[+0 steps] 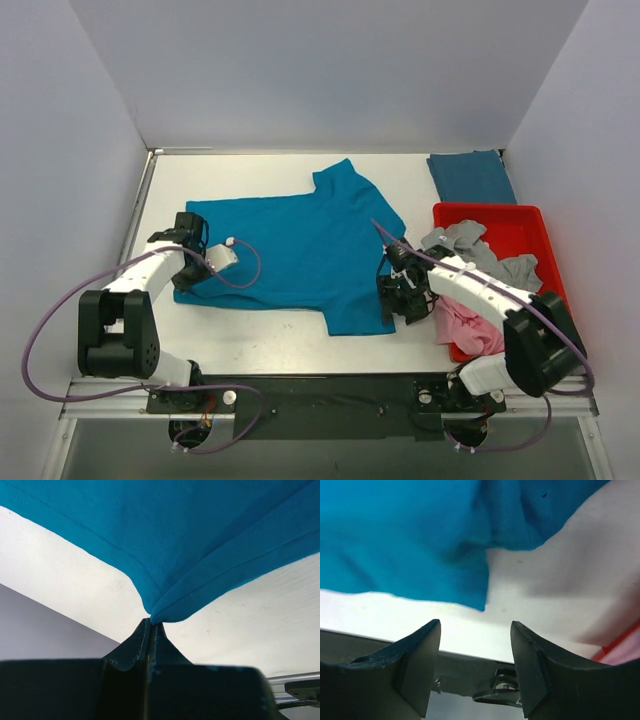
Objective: Fold and stack the t-shirts
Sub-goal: Grap the side of the flattened tshirt closest away from the robot with both arms
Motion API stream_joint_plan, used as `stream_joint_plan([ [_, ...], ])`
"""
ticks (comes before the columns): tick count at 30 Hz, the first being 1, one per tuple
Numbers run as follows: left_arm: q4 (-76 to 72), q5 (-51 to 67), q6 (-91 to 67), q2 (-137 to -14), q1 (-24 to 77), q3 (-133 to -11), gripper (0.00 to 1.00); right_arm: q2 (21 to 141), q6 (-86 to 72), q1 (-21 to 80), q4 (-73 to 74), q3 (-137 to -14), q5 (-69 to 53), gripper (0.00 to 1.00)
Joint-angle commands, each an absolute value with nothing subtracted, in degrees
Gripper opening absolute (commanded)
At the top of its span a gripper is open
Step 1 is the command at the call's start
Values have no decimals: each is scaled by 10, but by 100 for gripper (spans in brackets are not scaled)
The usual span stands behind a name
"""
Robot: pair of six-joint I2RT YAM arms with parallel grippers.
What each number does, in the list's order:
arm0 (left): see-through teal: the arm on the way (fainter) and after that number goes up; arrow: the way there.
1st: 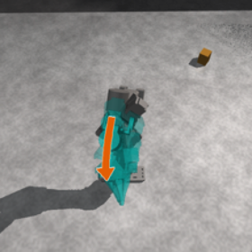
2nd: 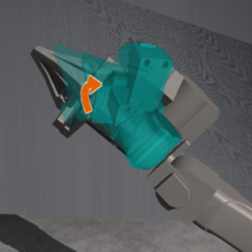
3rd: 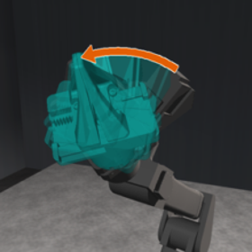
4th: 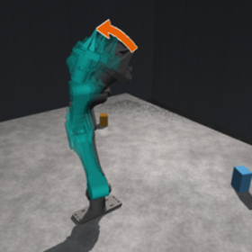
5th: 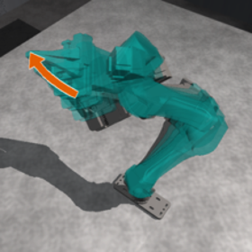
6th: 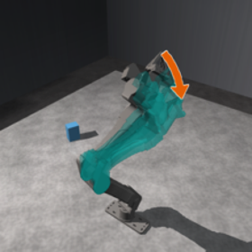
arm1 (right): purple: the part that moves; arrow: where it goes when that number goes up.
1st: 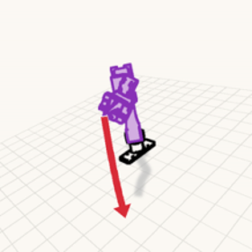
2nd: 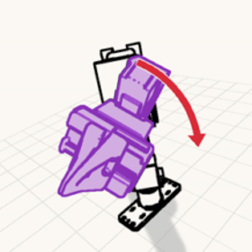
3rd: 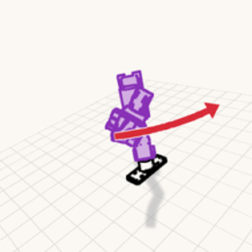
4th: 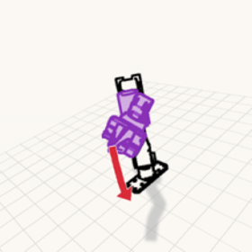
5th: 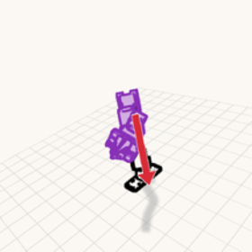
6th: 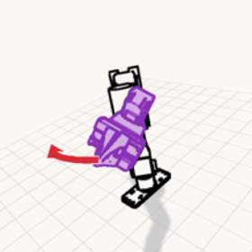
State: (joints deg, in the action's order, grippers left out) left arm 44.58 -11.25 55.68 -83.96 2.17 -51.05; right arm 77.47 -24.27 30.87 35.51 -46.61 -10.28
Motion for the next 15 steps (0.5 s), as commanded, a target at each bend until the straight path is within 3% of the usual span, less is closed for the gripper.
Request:
stream_joint_plan([
  [1, 466, -94, 542, -815, 33, -529, 0, 836, -266, 310, 276, -428, -96, 53],
  [3, 467, -96, 543, -811, 34, -531, 0, 858, -276, 315, 244, -416, -112, 51],
  [5, 467, -99, 544, -809, 34, -531, 0, 875, -286, 328, 232, -402, -119, 42],
  [7, 469, -104, 546, -806, 34, -536, 0, 875, -297, 336, 236, -385, -128, 25],
  [8, 474, -104, 544, -804, 33, -539, 0, 869, -301, 336, 236, -376, -134, 11],
  [10, 485, -103, 540, -802, 35, -548, 0, 824, -315, 331, 249, -359, -141, 0],
  [15, 544, -115, 520, -794, 31, -578, 0, 705, -321, 316, 387, -407, -149, 0],
])
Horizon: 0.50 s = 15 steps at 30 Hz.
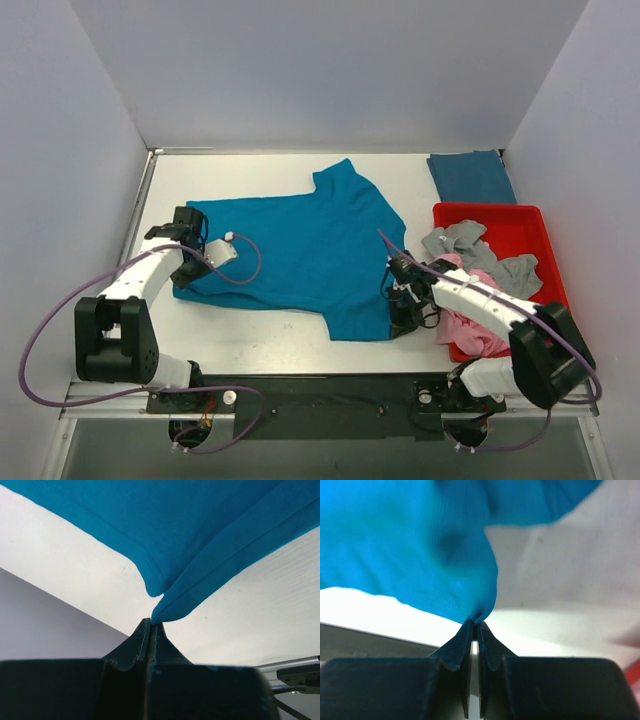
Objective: Fold and stack the t-shirts
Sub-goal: Grap the side of the flattened tshirt closest away from the robot with both arms
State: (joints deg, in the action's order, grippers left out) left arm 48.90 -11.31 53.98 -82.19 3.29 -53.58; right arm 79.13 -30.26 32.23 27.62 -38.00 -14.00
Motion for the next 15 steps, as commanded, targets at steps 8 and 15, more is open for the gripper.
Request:
stream_joint_plan([
  [8, 526, -101, 491, -806, 30, -610, 0, 649, -250, 217, 468, -555, -245, 0],
  [15, 461, -113, 468, -890, 26, -670, 0, 917, -99, 157, 460, -787, -247, 0],
])
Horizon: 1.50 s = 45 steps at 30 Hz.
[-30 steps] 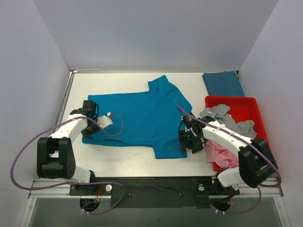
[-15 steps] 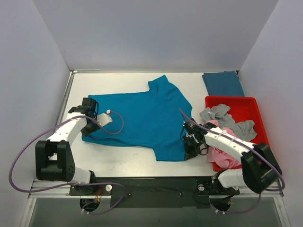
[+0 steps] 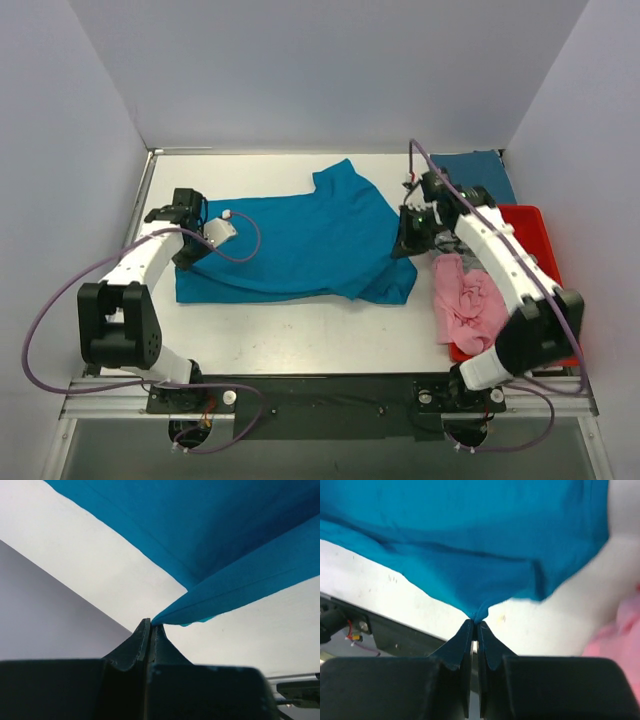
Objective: Fold and stack the t-shirts
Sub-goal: Grap the side of the flattened tshirt closest away from the robot with both arms, then fold the flattened tshirt in 1/3 of the way
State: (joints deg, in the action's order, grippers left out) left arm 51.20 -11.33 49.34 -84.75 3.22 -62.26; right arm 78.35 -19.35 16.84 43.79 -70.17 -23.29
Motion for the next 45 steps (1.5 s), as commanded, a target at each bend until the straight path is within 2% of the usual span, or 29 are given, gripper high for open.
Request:
stream_joint_plan([
  [1, 461, -114, 457, -913, 23, -681, 0, 962, -93, 157, 460, -839, -245, 0],
  [5, 451, -113, 438, -945, 19, -704, 0, 1070, -72, 150, 463, -974, -236, 0],
  [11, 432, -114, 420, -972, 14, -701, 0, 1159, -42, 143, 469, -1069, -228, 0],
  [19, 414, -135, 388, -985, 3, -715, 0, 1172, -40, 100, 468, -1091, -226, 0],
  [40, 368, -177, 400, -1071, 4, -781, 0, 1252, -54, 117, 468, -1159, -234, 0],
  [41, 365, -180, 401, -1074, 3, -781, 6, 1253, -60, 117, 468, -1164, -230, 0],
  [42, 361, -190, 399, -1077, 3, -780, 24, 1259, -62, 116, 468, -1168, -224, 0],
  [43, 354, -193, 398, -1078, 3, -782, 31, 1261, -69, 116, 468, -1178, -214, 4],
  [44, 354, -194, 390, -1080, 3, -792, 41, 1267, -73, 117, 468, -1185, -210, 21],
  [45, 354, -193, 382, -1086, -14, -803, 46, 1274, -81, 117, 468, -1200, -200, 31],
])
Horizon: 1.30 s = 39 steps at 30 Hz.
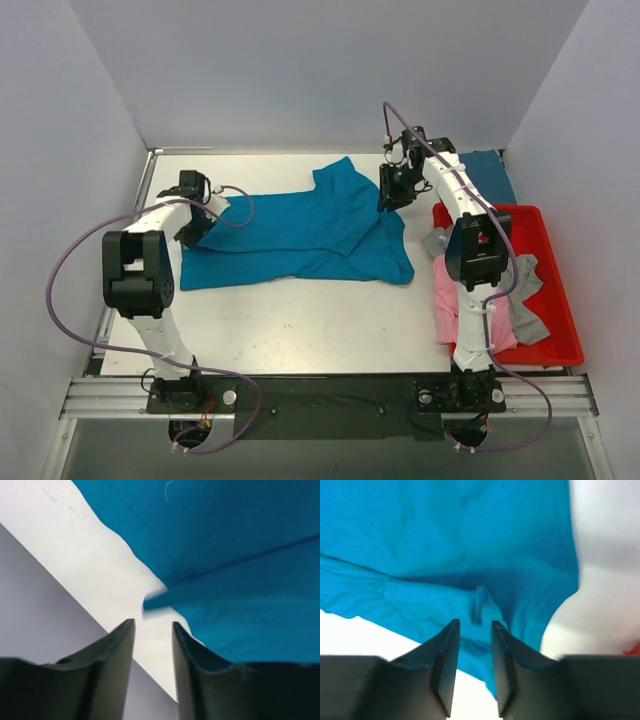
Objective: Fold and stack the t-shirts
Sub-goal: Fold the flattened tshirt in 1/3 of the way
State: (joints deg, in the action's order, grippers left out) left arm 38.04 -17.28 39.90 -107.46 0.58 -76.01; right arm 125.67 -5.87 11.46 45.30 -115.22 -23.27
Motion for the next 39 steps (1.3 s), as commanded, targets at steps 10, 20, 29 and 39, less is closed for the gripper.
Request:
stream_joint_plan([
  [10, 512, -54, 282, -1094, -45, -1031, 54, 1127, -105, 126, 476, -1057, -95, 54],
  [20, 472, 43, 611, -878, -5, -625, 65, 993, -106, 137, 433, -748, -157, 59],
  [29, 331, -31, 621, -915, 27, -539, 68, 1058, -127, 134, 356, -695, -173, 52],
  [39, 286, -91, 647, -909, -14, -501, 0, 1007, -152, 99, 381, -662, -164, 0],
])
